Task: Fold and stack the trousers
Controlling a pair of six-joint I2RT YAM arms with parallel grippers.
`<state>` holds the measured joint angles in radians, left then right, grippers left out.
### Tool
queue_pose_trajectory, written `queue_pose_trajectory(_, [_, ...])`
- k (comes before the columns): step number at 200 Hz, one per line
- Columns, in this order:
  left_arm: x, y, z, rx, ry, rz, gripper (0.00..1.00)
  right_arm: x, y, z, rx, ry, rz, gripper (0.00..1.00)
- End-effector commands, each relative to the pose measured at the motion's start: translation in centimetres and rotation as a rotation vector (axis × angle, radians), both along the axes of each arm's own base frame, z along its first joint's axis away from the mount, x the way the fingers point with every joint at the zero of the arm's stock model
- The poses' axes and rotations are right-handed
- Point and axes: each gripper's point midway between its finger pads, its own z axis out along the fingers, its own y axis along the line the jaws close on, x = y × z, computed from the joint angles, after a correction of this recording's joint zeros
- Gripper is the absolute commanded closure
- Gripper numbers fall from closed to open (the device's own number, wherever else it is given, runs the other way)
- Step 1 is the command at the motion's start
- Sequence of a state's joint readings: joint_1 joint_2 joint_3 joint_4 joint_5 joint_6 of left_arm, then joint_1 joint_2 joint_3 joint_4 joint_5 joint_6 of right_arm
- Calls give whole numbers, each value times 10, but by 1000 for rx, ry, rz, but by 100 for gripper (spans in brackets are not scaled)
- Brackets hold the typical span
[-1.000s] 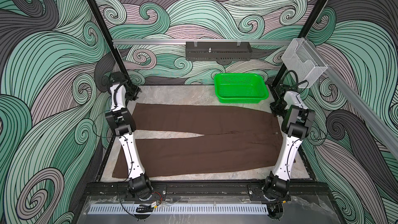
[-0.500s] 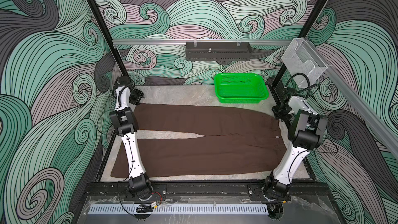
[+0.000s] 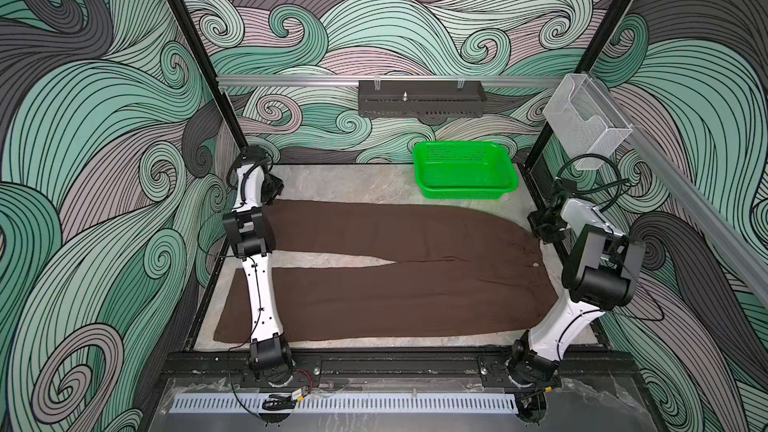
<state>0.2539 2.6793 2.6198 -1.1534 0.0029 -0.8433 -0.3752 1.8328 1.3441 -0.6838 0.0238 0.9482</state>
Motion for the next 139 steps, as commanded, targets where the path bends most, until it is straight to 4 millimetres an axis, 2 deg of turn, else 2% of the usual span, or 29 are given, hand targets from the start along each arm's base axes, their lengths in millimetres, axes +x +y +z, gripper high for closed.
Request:
queue_pose_trajectory(1, [-8, -5, -15, 23, 65, 23, 49, -4, -5, 7, -1, -39, -39, 100])
queue_pose_trajectory(16, [-10, -12, -21, 19, 86, 21, 50, -4, -5, 10, 0, -53, -39, 100])
queue_pose_trajectory(60, [-17, -16, -20, 54, 125, 26, 51, -2, -3, 12, 19, -78, -35, 100])
queue_pose_trajectory(94, [-13, -28, -24, 29, 119, 35, 52, -2, -2, 15, 19, -93, -41, 100])
queue_pose_trajectory(124, [-17, -56, -54, -60, 174, 26, 55, -1, -2, 19, 22, -115, -43, 100])
queue_pose_trajectory(139, [-22, -65, -63, -65, 206, 14, 55, -1, -3, 20, 25, -121, -48, 100])
